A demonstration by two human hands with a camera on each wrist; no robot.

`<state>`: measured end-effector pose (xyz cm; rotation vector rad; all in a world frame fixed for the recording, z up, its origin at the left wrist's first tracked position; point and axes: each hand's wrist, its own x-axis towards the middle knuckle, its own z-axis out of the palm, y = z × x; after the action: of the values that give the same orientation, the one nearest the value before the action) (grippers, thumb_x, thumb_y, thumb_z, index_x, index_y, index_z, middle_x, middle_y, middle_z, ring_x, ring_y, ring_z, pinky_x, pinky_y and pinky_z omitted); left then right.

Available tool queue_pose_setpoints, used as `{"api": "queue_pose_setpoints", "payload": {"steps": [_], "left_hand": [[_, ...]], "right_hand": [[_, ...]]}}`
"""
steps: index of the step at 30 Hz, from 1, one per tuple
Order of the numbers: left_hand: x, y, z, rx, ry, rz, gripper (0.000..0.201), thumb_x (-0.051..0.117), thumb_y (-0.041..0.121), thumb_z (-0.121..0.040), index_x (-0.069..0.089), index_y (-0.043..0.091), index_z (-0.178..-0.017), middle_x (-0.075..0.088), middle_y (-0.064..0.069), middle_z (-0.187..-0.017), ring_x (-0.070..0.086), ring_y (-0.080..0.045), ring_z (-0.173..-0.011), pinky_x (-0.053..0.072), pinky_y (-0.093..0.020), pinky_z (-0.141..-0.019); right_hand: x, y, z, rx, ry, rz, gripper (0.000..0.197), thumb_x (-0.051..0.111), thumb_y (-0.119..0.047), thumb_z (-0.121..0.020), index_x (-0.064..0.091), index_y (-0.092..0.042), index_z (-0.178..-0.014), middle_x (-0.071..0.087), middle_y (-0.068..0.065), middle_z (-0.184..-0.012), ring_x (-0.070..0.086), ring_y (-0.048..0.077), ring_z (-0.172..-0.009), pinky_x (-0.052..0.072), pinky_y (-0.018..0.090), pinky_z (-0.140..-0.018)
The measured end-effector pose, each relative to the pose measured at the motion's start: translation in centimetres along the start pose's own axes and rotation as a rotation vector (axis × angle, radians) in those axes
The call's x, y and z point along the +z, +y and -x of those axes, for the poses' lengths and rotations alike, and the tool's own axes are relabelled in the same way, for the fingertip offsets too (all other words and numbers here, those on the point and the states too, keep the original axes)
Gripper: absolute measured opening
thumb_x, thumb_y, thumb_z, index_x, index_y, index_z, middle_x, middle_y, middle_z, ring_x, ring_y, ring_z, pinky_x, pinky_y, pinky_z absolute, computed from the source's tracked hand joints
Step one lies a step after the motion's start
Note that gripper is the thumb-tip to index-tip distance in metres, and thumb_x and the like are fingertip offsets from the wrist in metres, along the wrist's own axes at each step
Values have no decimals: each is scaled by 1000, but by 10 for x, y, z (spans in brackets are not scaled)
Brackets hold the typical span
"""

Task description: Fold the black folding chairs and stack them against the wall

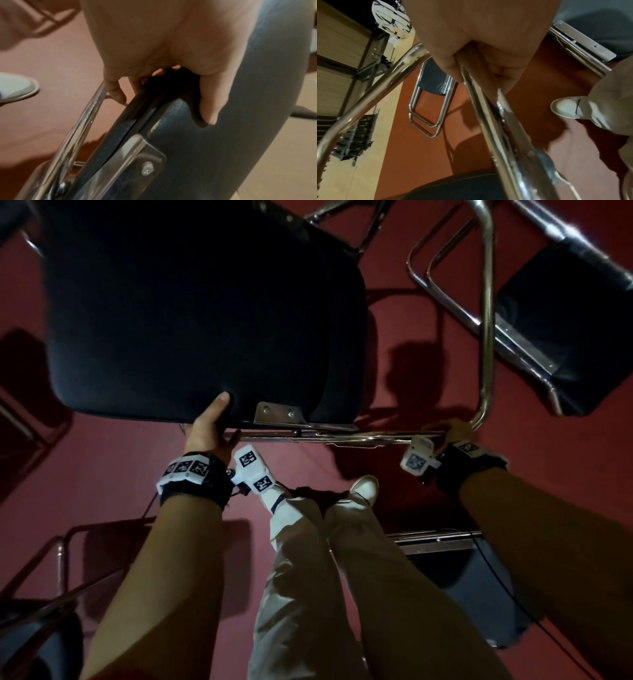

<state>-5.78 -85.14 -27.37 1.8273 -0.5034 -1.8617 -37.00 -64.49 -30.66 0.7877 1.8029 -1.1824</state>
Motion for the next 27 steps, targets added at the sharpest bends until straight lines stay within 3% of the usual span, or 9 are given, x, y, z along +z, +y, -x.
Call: {"api": "queue_pose_setpoints", "payload": {"steps": [3,6,9,11,14,16,19,23,27], "left_hand": [[7,1,2,34,33,-69,96,94,44,-53,54,25,-139,71,8,-122,65,-14,-116,52,-38,-91],[17,5,6,76,29,-127,98,95,47,-51,54,27,-138,70,9,-123,66,-12,-114,54,-38,-89],[33,8,15,129,67,-147,87,91,39,-62,48,27,-136,66,4,-127,65,-15,-113,54,-38,-89],[43,11,21,167,100,-157,87,90,37,-64,43,28,-136,60,1,-131,64,-16,-114,54,-41,-93],[64,18,32,217,95,-189,89,88,36,-67,38,31,-140,58,1,-133,61,-19,-116,48,-47,-103],[78,25,40,242,106,-216,86,86,35,-71,35,31,-140,58,2,-130,60,-20,-116,45,-47,-106],[109,35,53,312,140,-254,85,86,35,-71,33,27,-137,57,2,-127,59,-19,-113,46,-44,-106],[150,46,70,408,193,-325,98,86,30,-73,24,15,-148,50,-6,-134,57,-19,-111,44,-23,-92],[180,55,78,509,226,-442,104,89,33,-69,25,13,-149,40,-12,-140,53,-26,-117,48,-30,-99]], "right_hand": [[-12,6,-10,32,-15,-68,32,41,-16,-100,50,-8,-70,57,-1,-41,56,13,-40,44,16,-37],[-16,9,-13,43,-26,-175,31,42,-19,-98,53,-10,-70,60,-1,-46,58,13,-43,45,23,-49],[-20,2,-8,23,-55,-217,31,44,-20,-97,55,-11,-69,61,-1,-48,58,15,-46,43,26,-53],[-22,-10,-2,-2,-80,-212,30,45,-21,-97,57,-11,-71,62,-1,-50,56,17,-53,44,26,-52],[-23,-38,14,-47,-122,-306,26,46,-11,-96,55,-9,-72,60,0,-48,56,15,-43,47,18,-44],[-18,-54,28,-81,-157,-389,26,44,-5,-95,54,-10,-71,58,1,-48,55,15,-41,47,18,-45],[-13,-79,41,-154,-168,-511,23,42,1,-91,53,-12,-76,56,3,-54,54,15,-45,46,22,-48],[-9,-106,65,-214,-237,-536,11,44,-1,-87,50,-8,-94,55,5,-55,54,17,-48,47,24,-53],[-16,-112,84,-236,-296,-571,18,47,-5,-92,54,-10,-76,62,4,-57,61,16,-51,51,25,-54]]}}
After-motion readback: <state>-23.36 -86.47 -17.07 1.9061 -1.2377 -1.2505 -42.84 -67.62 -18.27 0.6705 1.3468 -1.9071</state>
